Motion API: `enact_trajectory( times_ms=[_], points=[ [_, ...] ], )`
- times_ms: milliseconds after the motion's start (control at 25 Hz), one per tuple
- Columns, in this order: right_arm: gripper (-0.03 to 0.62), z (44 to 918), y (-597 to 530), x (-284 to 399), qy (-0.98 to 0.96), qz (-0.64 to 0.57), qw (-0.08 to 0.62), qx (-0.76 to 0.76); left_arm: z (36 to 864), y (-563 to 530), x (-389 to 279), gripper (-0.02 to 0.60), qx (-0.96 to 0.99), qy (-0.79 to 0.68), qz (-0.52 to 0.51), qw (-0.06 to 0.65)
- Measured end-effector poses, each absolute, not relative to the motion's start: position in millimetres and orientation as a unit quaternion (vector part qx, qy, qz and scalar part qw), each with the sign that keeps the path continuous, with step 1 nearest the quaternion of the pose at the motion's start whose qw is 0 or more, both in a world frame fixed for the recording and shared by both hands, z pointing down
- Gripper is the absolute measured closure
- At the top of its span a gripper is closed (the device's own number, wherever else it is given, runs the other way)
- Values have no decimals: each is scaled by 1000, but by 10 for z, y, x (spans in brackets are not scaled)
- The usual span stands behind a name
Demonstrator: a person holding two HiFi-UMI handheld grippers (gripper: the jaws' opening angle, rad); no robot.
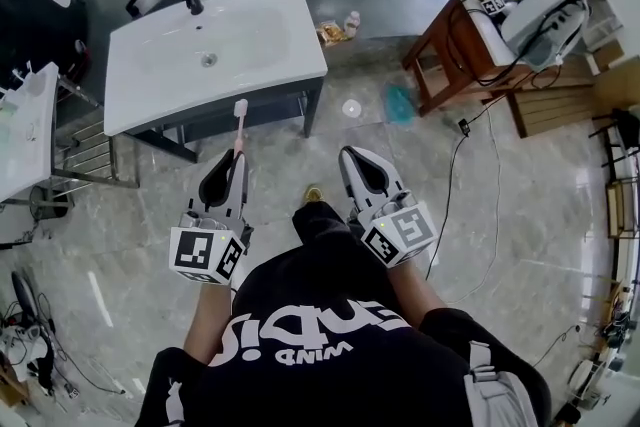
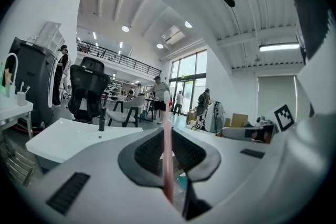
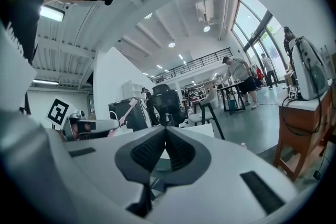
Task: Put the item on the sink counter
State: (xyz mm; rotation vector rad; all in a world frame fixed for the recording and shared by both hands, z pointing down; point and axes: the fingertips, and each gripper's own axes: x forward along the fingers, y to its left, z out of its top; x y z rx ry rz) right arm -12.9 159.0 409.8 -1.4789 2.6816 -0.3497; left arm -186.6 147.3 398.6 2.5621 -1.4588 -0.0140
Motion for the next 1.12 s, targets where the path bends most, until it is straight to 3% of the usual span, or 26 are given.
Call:
enact_trajectory(
  times_ms=[1120],
  points=[
    [576,4146,-56,518,893,-119,29,-433,3915,-14,-1250,518,840,-535,0,94]
  ],
)
